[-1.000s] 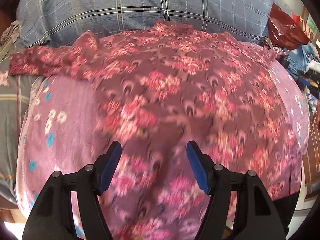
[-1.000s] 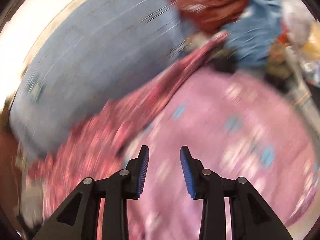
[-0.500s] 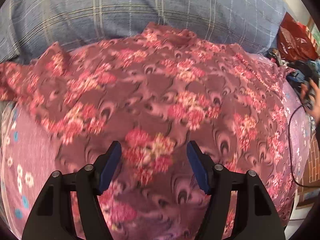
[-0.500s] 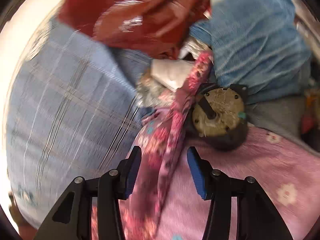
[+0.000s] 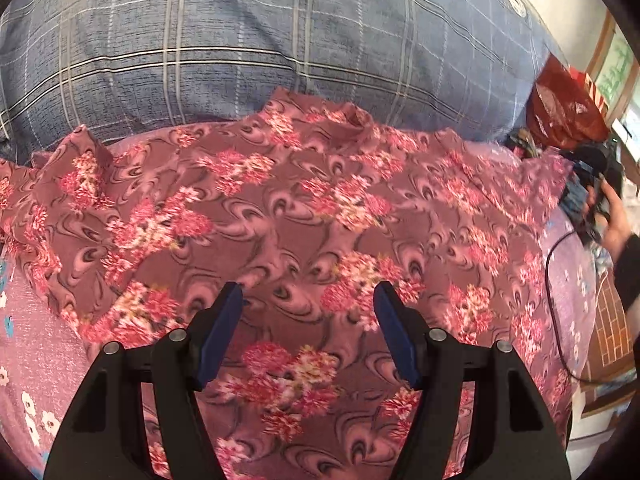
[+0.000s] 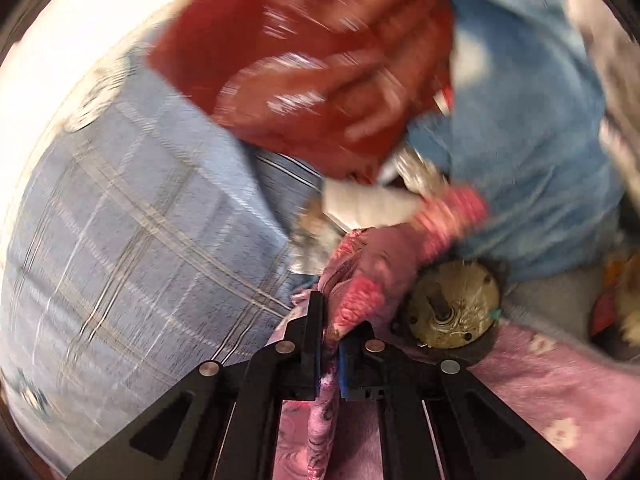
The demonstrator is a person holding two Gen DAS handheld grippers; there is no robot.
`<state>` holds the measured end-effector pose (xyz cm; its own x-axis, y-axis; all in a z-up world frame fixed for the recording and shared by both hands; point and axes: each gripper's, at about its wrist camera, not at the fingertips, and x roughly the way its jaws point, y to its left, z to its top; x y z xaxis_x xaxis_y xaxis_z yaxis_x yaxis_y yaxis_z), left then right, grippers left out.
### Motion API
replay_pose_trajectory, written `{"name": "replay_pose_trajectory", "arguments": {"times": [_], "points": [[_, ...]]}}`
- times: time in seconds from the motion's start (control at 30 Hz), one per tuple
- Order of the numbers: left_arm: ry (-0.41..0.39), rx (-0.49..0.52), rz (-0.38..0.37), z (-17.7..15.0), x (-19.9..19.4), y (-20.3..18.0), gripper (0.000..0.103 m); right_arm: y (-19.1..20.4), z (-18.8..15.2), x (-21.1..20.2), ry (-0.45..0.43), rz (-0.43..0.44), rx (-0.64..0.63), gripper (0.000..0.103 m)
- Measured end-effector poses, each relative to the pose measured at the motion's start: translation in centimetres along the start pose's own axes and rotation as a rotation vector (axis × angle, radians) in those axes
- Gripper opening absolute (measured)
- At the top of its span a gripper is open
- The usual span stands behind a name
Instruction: Fold small clothes
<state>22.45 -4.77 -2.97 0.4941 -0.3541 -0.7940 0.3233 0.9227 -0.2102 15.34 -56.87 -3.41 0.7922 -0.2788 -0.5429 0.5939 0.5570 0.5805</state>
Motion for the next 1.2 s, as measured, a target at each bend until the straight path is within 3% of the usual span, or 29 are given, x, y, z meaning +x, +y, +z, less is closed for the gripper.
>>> {"name": "replay_pose_trajectory", "arguments": {"times": [0.13, 0.37, 0.53, 0.7, 0.77, 0.93, 1.03, 1.07, 1.2], "points": [[0.017, -0.048, 0.008, 0.3, -0.3, 1.6, 0.067, 4.1, -1.5, -3.1, 0.01, 0.025, -0.123, 0.005], [0.086, -0.119, 0.057, 0.8, -0.4, 4.8, 0.067, 12.7, -8.9, -4.7, 0.135, 0.137, -0.319, 0.005], [0.102, -0.203, 0.034, 1.1, -1.1, 7.3, 0.067, 20.5, -18.3, -5.1, 0.295, 0.279, -0.476, 0.005], [0.059, -0.25, 0.008, 1.3, -2.9, 9.0, 0.067, 26.8, -27.9, -5.9, 0.444, 0.421, -0.601, 0.005], [0.05, -0.268, -0.006, 1.4, -3.4, 9.6, 0.067, 28.3, -31.9, -6.4, 0.523, 0.468, -0.628, 0.013], [0.097, -0.298, -0.103, 1.1, -2.4, 10.0, 0.067, 28.4, -39.7, -7.6, 0.735, 0.444, -0.73, 0.03], [0.12, -0.295, -0.171, 1.0, -1.7, 9.0, 0.067, 26.4, -40.2, -9.6, 0.752, 0.463, -0.734, 0.032], [0.129, -0.291, -0.191, 0.9, -1.5, 8.6, 0.067, 25.8, -40.0, -10.4, 0.747, 0.473, -0.734, 0.038], [0.127, -0.255, -0.246, 0.6, -1.3, 6.8, 0.068, 22.5, -36.6, -11.8, 0.708, 0.47, -0.661, 0.045]]}}
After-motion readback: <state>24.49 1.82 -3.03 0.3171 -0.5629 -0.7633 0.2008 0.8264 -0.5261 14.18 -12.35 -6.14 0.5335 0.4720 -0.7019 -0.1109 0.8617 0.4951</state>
